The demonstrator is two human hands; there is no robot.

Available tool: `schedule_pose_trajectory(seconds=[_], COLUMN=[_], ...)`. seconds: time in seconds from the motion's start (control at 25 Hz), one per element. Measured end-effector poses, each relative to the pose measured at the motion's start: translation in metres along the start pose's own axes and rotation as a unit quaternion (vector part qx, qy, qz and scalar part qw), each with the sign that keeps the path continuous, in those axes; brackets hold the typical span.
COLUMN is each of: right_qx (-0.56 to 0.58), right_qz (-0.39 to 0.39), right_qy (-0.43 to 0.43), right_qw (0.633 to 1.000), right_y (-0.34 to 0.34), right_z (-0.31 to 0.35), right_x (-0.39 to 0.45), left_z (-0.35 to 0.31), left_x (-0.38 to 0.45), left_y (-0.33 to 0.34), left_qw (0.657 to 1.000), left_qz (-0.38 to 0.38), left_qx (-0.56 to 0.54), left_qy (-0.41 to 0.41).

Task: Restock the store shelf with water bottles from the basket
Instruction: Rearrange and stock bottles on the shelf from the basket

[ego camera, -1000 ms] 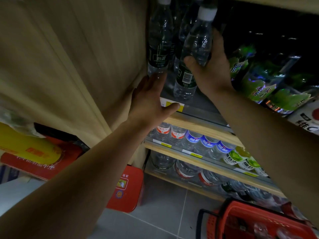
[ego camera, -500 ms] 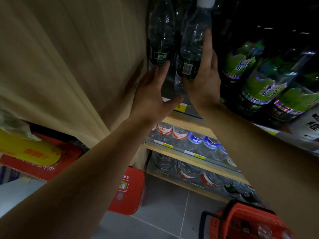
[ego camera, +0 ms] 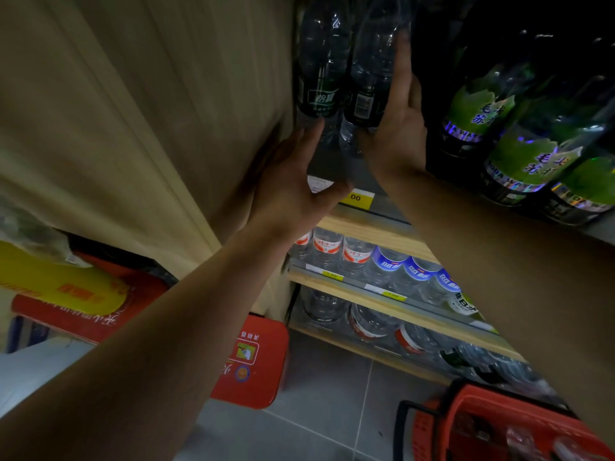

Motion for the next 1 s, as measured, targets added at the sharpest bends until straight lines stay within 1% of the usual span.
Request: schedule_pose_trajectory(seconds=[0.12, 0.24, 0.28, 0.36, 0.44, 0.52, 0.68, 0.76, 0.88, 1.0], right_qx=[-0.012, -0.034, -0.047, -0.073, -0.090, -0.110, -0.155, -0.170, -0.192, -0.168], right_qz=[0.028, 0.039, 0.048, 0.065, 0.083, 0.115, 0.172, 0.173, 0.170, 0.173], right_qy=[0.010, 0.019, 0.020, 0.017, 0.022, 0.059, 0.181, 0.251, 0.332, 0.373], right_qw=[0.999, 0.998, 0.998, 0.995, 0.992, 0.986, 0.956, 0.937, 0.908, 0.896], right_y=[-0.007, -0.029, -0.039, -0.059, -0.086, -0.115, -0.175, -0.204, -0.250, -0.289], right_z=[-0.001, -0.007, -0.010, -0.022, -0.043, -0.077, -0.166, -0.211, -0.284, -0.359], right_x=[-0.008, -0.036, -0.052, -0.093, -0.144, -0.200, -0.308, -0.353, -0.413, -0.456], left_z=[-0.005, -0.023, -0.028, -0.038, -0.056, -0.082, -0.139, -0.169, -0.220, -0.274], left_x=[-0.007, -0.024, -0.033, -0.054, -0.080, -0.111, -0.175, -0.203, -0.248, -0.290], left_y=[-0.008, -0.016, -0.016, -0.009, 0.006, 0.029, 0.095, 0.130, 0.192, 0.253], left_qw=[1.000, 0.999, 0.999, 0.999, 0.996, 0.989, 0.962, 0.944, 0.910, 0.887], left_qz=[0.002, -0.004, 0.004, 0.036, 0.069, 0.119, 0.233, 0.285, 0.367, 0.422], left_qx=[0.003, 0.021, 0.011, -0.016, -0.040, -0.059, -0.102, -0.115, -0.121, -0.125], left_qy=[0.009, 0.045, 0.050, 0.031, 0.041, 0.063, 0.101, 0.122, 0.147, 0.138])
Point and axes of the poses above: each hand's wrist, its own x-axis towards the middle knuckle, its own y-axis out of the palm, z = x × y, the point moved 3 cm from there along x, towards the middle knuckle, and after that the axes turned 15 degrees about y, right-handed, at the moved point
